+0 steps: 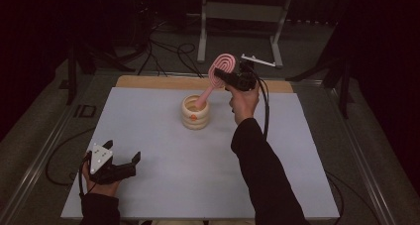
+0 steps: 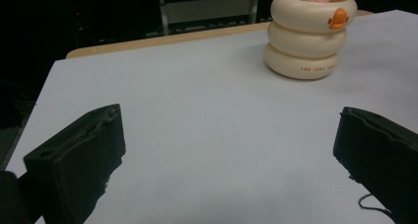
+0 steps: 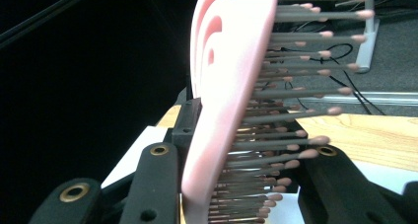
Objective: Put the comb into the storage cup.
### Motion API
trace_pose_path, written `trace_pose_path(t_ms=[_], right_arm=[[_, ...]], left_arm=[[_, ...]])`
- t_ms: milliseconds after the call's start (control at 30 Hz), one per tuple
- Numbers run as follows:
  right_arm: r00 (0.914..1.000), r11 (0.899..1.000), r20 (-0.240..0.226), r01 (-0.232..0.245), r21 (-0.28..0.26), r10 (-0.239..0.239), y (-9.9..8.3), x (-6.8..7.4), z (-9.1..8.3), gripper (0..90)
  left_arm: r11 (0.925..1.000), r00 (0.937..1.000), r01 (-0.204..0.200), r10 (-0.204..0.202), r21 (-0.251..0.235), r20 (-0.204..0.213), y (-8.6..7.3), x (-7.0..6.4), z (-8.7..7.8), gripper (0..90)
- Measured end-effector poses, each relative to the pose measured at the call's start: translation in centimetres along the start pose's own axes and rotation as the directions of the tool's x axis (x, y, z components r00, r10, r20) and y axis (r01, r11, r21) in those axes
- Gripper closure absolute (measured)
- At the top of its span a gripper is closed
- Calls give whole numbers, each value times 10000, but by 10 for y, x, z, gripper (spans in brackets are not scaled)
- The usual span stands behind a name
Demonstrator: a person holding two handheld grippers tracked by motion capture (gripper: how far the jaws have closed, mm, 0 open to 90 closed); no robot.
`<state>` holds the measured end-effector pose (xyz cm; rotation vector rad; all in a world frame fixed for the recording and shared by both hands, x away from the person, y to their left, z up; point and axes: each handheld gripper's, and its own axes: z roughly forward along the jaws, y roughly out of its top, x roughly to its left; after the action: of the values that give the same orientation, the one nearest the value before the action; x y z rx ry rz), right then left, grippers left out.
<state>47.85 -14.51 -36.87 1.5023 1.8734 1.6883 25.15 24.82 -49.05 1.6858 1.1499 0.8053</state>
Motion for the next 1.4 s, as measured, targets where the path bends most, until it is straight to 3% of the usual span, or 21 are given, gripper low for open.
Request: trace_pose_path(t_ms=[1400], right_arm=[[9999,9998,101,-128,169,126,-17,-1,14,637]], left_arm=[[10000,10000,5,-5,-19,-8,0,-1,0,3]])
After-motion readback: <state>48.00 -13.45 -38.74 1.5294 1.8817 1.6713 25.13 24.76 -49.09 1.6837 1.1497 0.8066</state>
